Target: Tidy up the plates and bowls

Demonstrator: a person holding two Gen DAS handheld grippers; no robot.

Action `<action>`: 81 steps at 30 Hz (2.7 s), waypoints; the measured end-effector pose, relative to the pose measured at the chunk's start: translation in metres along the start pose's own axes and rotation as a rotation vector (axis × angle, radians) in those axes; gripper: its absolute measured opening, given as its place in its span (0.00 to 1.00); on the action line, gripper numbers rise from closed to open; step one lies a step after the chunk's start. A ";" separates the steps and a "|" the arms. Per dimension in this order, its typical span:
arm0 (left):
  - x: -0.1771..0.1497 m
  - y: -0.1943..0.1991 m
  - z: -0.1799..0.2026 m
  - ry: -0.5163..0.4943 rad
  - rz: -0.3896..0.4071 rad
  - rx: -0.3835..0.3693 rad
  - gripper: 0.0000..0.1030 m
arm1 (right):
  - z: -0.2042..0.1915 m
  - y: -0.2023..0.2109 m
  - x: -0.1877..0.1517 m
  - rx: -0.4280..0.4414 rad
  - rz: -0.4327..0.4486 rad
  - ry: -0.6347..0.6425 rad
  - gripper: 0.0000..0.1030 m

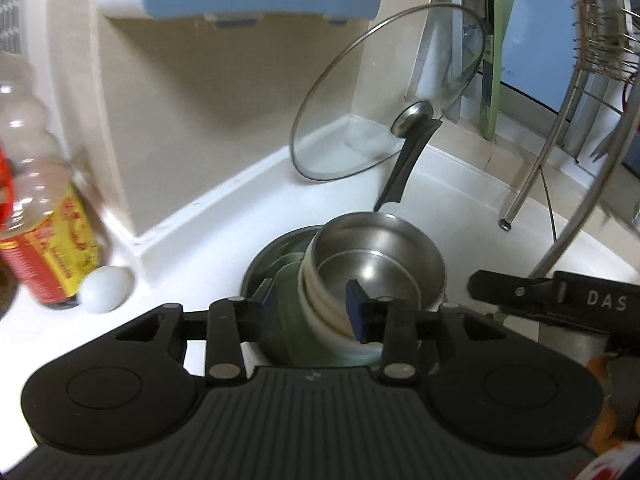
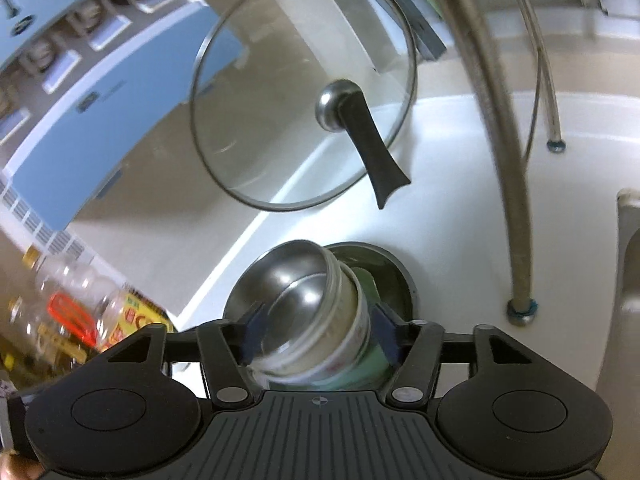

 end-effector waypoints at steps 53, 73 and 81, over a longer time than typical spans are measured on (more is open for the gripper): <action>-0.225 0.245 -0.007 -0.009 -0.082 0.054 0.49 | -0.080 0.177 -0.256 -0.108 -0.125 0.248 0.64; -0.227 0.246 -0.008 -0.011 -0.077 0.028 0.49 | -0.078 0.181 -0.257 -0.115 -0.116 0.255 0.64; -0.227 0.244 -0.009 -0.009 -0.077 0.027 0.49 | -0.077 0.178 -0.254 -0.116 -0.118 0.259 0.64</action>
Point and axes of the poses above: each gripper's, at about its wrist camera, not at the fingertips, and y roughly against the way its jaws point, z to its right, x to its top, the point moved 3 cm from there along -y, roughly the way its jaws point, and after that the axes turned 5 degrees about -x, right-handed, at the moved point
